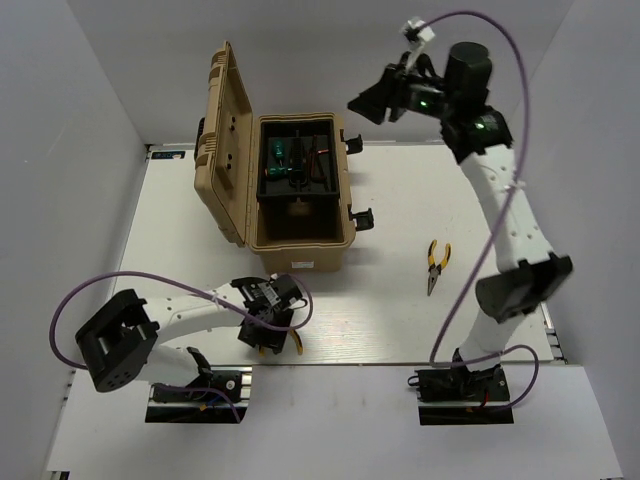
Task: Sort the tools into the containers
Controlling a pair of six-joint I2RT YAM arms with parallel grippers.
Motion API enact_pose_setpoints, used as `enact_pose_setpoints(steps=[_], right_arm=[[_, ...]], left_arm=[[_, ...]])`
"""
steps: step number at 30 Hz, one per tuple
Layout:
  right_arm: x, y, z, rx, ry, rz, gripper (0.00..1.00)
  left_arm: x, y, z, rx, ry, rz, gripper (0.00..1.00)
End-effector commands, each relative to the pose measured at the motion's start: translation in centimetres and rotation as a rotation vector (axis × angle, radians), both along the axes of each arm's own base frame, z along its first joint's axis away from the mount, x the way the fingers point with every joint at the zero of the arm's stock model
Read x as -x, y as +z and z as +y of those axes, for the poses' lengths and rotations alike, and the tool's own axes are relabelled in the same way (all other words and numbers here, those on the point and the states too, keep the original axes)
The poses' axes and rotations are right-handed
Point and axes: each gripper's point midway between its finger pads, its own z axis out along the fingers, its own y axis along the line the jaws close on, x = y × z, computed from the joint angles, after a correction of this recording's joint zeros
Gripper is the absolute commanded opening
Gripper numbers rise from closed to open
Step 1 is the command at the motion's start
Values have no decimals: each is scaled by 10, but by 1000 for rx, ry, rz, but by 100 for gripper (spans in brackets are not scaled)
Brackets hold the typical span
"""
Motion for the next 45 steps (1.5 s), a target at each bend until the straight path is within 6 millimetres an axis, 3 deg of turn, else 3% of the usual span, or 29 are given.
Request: enact_pose_setpoints(steps=[1, 3, 4, 6, 10, 13, 14, 15, 16, 17, 18, 20, 21, 22, 23, 25, 26, 28, 29, 33, 41, 45], right_arm=[[45, -30, -13, 55, 107, 109, 54], [58, -32, -27, 67, 104, 133, 54], [65, -45, -32, 79, 103, 168, 54], [73, -47, -45, 89, 95, 171, 53], [91, -74, -64, 156, 64, 206, 53], [87, -94, -102, 252, -152, 217, 53], [84, -114, -112, 277, -217, 270, 51], [75, -114, -140, 297, -379, 262, 44], [75, -124, -150, 316, -427, 283, 38], [78, -158, -160, 357, -461, 356, 34], [78, -159, -178, 379, -524, 331, 32], [85, -199, -195, 417, -573, 412, 25], [86, -198, -205, 414, -609, 402, 25], [90, -214, -213, 429, -628, 440, 25], [94, -227, -217, 438, -637, 471, 25], [101, -241, -231, 481, -654, 491, 25], [105, -252, -237, 501, -665, 511, 25], [105, -260, -249, 533, -693, 514, 25], [104, -263, -260, 535, -723, 527, 31], [107, -291, -275, 548, -734, 626, 40], [111, -313, -261, 485, -597, 729, 49], [110, -331, -257, 464, -579, 758, 53]], left_arm=[[-6, -12, 0, 16, 25, -55, 66], [-7, -14, -7, 51, 23, -58, 62], [-3, -17, -7, 58, 21, -45, 56], [0, -19, -8, 73, 18, -31, 47], [3, -17, -16, 132, 12, -34, 20], [1, 2, -35, 225, -43, -68, 8], [2, 10, -44, 268, -114, -78, 1], [0, 26, -60, 339, -163, -100, 0], [5, 36, -69, 383, -211, -88, 0], [8, 45, -77, 412, -292, -102, 0], [5, 63, -91, 458, -330, -127, 0], [4, 96, -108, 524, -438, -167, 0], [8, 110, -116, 565, -483, -180, 0], [6, 119, -118, 571, -503, -196, 0], [3, 143, -128, 606, -531, -233, 0], [-10, 158, -123, 559, -505, -298, 0], [-19, 178, -128, 576, -492, -350, 0], [-42, 192, -122, 524, -418, -452, 0], [-51, 200, -117, 508, -381, -480, 0], [-99, 217, -85, 319, -147, -655, 0], [-169, 260, -66, 178, 22, -840, 0], [-206, 260, -59, 70, 26, -864, 0]])
